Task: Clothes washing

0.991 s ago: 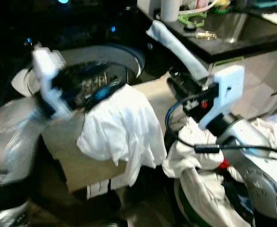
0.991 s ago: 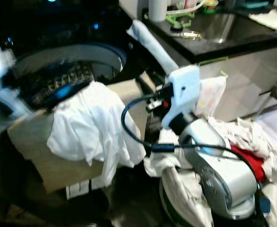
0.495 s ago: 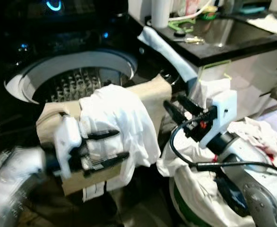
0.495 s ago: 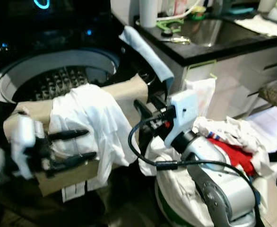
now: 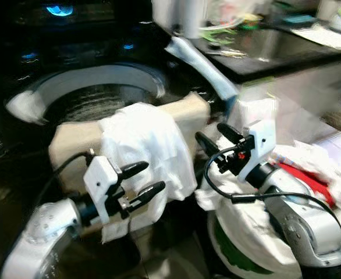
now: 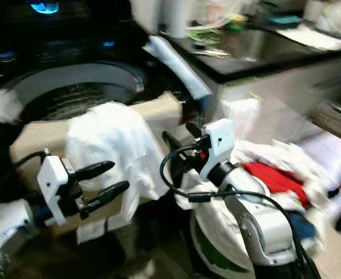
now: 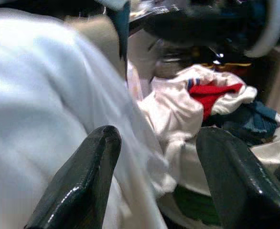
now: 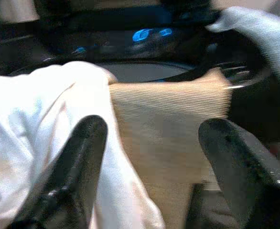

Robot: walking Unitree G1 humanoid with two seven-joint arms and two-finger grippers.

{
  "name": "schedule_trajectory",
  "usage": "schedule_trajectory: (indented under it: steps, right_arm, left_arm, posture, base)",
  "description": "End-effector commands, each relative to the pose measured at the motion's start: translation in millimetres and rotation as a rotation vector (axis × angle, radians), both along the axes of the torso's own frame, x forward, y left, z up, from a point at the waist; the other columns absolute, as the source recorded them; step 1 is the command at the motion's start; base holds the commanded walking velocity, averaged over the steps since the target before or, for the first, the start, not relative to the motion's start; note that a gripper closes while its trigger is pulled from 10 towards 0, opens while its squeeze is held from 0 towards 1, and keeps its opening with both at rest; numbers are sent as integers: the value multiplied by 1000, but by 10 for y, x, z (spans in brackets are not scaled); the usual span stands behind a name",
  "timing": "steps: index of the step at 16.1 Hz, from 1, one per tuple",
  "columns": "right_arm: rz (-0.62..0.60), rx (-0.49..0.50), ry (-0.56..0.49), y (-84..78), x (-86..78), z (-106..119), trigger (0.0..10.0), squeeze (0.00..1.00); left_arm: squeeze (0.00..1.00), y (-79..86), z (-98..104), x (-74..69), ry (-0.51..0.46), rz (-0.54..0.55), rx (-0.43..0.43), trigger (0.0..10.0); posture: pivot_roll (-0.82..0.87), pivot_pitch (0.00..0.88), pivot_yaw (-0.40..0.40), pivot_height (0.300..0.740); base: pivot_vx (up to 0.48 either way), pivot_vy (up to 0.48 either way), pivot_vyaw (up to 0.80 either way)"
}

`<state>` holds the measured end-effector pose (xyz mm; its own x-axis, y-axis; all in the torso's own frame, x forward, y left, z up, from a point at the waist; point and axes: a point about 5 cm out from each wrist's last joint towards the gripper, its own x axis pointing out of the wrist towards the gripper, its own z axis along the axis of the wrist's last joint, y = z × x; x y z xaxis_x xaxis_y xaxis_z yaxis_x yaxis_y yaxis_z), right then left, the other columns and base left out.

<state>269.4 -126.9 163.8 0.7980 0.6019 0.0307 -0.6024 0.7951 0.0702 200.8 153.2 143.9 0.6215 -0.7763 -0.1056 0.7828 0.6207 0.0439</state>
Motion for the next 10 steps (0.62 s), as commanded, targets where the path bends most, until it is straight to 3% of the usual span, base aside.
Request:
schedule_trajectory:
  steps: [1,3,5,6,7,9,10]
  right_arm:
    - [61,-7,-11,56,20,-10,10000,1000]
    - [124,-17,-13,105,41,-19,10000,1000]
    - [108,-19,-39,114,62,16,10000,1000]
    - [109,-11,-52,127,47,56,10000,757]
    - [89,-13,-66,124,21,79,10000,0]
    - [33,-14,-57,89,1,51,10000,0]
    - [-59,-11,-51,30,-46,10,10000,0]
  left_arm:
    - [0,-37,-37,-23,4,-8,22,10000]
    - [0,-102,-60,-79,8,-25,21,10000]
    - [0,-103,-79,-49,-9,37,38,10000]
    - [0,-87,-87,-35,-22,61,50,10000]
    - [0,-70,-103,-45,-8,70,60,10000]
    - [0,-54,-113,-37,-12,101,77,10000]
    - [0,-44,-124,-16,-50,148,96,10000]
  posture:
    - [-31,0,28,719]
    - [-20,0,18,719]
    - [-14,0,8,719]
    - [-11,0,5,719]
    - [-11,0,5,719]
    - [-7,0,3,719]
    - [-7,0,6,719]
  base:
    - [0,0,0]
    - [0,0,0]
    - [0,0,0]
    - [0,0,0]
    - [0,0,0]
    - [0,0,0]
    - [0,0,0]
